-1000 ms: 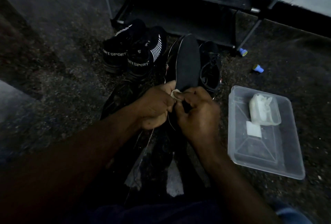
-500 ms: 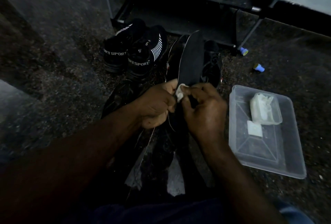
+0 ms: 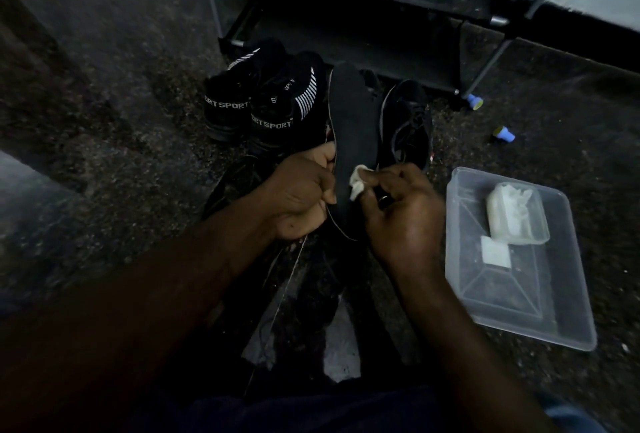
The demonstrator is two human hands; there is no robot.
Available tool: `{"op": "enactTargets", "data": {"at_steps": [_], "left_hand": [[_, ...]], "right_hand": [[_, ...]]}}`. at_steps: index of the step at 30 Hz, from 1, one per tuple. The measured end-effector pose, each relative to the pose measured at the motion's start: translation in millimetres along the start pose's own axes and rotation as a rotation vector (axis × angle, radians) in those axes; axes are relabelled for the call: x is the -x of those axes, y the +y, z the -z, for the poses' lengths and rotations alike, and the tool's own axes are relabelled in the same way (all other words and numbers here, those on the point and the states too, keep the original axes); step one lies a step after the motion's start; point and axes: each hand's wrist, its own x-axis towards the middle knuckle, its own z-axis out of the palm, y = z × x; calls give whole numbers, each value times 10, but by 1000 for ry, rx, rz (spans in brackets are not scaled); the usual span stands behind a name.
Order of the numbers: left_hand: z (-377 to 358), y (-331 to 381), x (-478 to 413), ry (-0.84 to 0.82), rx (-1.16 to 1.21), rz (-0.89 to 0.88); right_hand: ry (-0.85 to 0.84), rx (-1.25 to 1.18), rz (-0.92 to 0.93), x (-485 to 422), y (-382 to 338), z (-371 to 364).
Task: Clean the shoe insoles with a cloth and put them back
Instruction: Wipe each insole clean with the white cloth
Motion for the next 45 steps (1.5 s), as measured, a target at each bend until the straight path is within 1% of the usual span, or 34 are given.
{"op": "enactTargets", "data": {"at_steps": [2, 7, 9, 11, 13, 17, 19, 21, 22, 24, 25, 26, 29, 31, 35, 39, 42, 45], "left_hand": [[-20, -5, -1, 14, 18, 10], [80, 59, -20, 62, 93, 34], [90, 69, -15, 67, 112, 32], [60, 61, -5, 58, 110, 30], [45, 41, -4, 59, 95, 37], [65, 19, -10, 70, 64, 53], [72, 12, 6, 59, 52, 44], [58, -15, 22, 41, 26, 28], [41, -37, 24, 35, 5, 24], [-19, -102, 39, 29, -64, 26], [-46, -145, 52, 26, -99, 34], [-50, -196, 57, 29, -130, 46], [-18, -334, 81, 57, -219, 92], [-29, -403, 109, 55, -257, 128], [-184, -566, 230, 27, -304, 190], [-345, -760, 395, -9, -358, 211], [-392, -892, 447, 10, -409, 231], [-399, -1042, 495, 53, -499, 258]], "right_hand": [[0, 5, -37, 15, 8, 5], [-69, -63, 84, 146, -203, -132], [-28, -50, 63, 105, -142, -131], [22, -32, 1, 54, -31, -84], [30, -41, -25, 56, 12, -50], [-37, -24, 74, 137, -79, -96], [-32, -31, 65, 80, -7, -96], [22, -46, -23, -10, 134, -41], [47, -123, -139, -57, 194, 9], [69, -425, -486, -128, 293, 112], [86, -584, -616, -159, 327, 168], [108, -695, -675, -191, 341, 224], [100, -906, -740, -247, 340, 349], [109, -994, -763, -218, 315, 381], [67, -1040, -774, -91, 302, 458], [70, -1183, -873, 59, 250, 614], [59, -1184, -921, 183, 232, 700], [26, -1030, -955, 350, 273, 741]]}}
